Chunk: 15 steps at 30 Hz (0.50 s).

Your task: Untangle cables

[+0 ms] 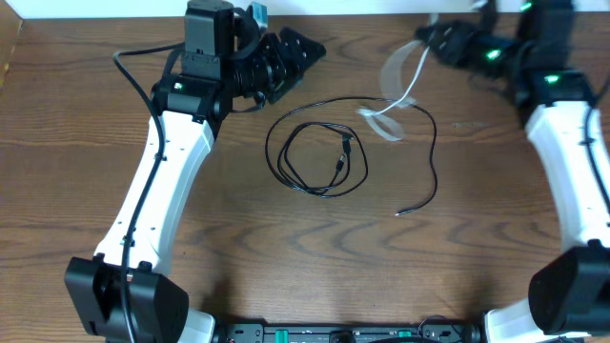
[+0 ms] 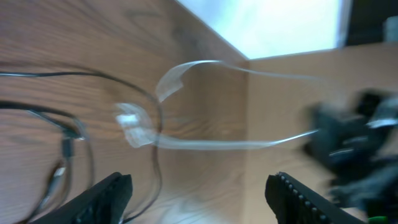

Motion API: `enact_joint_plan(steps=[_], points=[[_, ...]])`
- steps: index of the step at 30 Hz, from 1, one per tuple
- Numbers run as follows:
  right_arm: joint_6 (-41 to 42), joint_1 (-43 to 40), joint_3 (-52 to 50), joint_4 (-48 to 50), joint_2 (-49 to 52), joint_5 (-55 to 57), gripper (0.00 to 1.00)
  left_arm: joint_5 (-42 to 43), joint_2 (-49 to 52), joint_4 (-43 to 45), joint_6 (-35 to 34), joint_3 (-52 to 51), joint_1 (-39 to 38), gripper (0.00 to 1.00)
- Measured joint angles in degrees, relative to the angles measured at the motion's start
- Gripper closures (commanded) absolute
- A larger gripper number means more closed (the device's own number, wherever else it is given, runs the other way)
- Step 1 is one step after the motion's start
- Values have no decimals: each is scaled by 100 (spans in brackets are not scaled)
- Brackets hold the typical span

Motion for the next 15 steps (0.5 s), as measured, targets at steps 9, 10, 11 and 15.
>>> enact_joint_plan(steps=[9, 10, 11, 15], points=[[728, -1228, 1460, 245, -13, -168, 99, -20, 0, -737, 1213, 0, 0, 25], [758, -1368, 1541, 234, -26, -131, 99, -17, 0, -767, 1281, 0, 0, 25], [776, -1510, 1585, 197, -46, -74, 99, -17, 0, -793, 1353, 0, 0, 25], [763, -2070, 1631, -210, -68, 337, 99, -20, 0, -863, 1523, 0, -2, 25]])
